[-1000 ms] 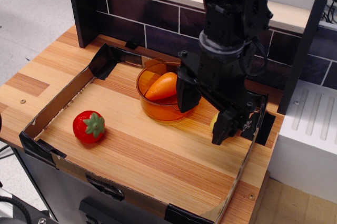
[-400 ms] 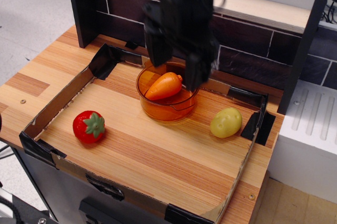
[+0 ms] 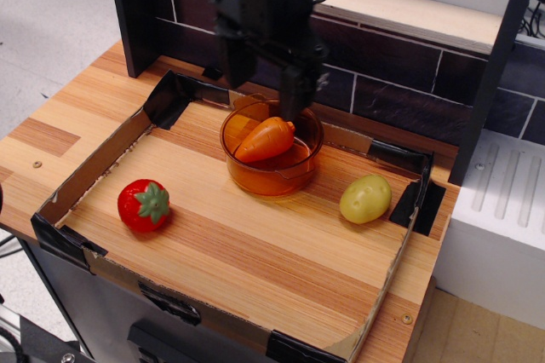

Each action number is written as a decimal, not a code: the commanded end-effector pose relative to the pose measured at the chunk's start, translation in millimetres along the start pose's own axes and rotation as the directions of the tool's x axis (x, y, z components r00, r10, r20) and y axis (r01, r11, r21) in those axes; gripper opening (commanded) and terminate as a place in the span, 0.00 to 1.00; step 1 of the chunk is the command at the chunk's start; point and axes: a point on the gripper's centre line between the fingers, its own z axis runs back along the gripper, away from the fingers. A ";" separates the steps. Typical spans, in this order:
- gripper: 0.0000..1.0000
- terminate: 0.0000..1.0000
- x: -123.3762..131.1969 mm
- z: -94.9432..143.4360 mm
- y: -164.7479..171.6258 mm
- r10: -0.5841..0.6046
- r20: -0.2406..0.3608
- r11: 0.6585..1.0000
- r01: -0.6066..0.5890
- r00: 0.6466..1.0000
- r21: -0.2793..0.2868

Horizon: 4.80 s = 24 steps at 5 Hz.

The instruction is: Take carrot out of pot

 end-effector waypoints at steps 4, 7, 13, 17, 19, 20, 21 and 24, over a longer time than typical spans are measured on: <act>1.00 0.00 16.7 -55.4 14.4 0.062 -0.027 0.993 -0.059 0.998 0.100; 0.00 0.00 12.0 -62.7 14.9 0.070 -0.029 0.992 -0.066 0.997 0.105; 0.00 0.00 -20.3 11.1 -38.3 -0.035 0.017 0.996 0.036 0.999 -0.077; 0.00 0.00 -80.6 -46.0 -70.2 -0.236 -0.144 0.971 0.228 0.961 -0.064; 1.00 0.00 -81.3 -47.9 -69.6 -0.237 -0.138 0.971 0.233 0.962 -0.044; 1.00 0.00 -81.3 -47.9 -69.6 -0.237 -0.138 0.971 0.233 0.962 -0.044; 1.00 0.00 -81.3 -47.9 -69.6 -0.237 -0.138 0.971 0.233 0.962 -0.044; 1.00 0.00 -81.3 -47.9 -69.6 -0.237 -0.138 0.971 0.233 0.962 -0.044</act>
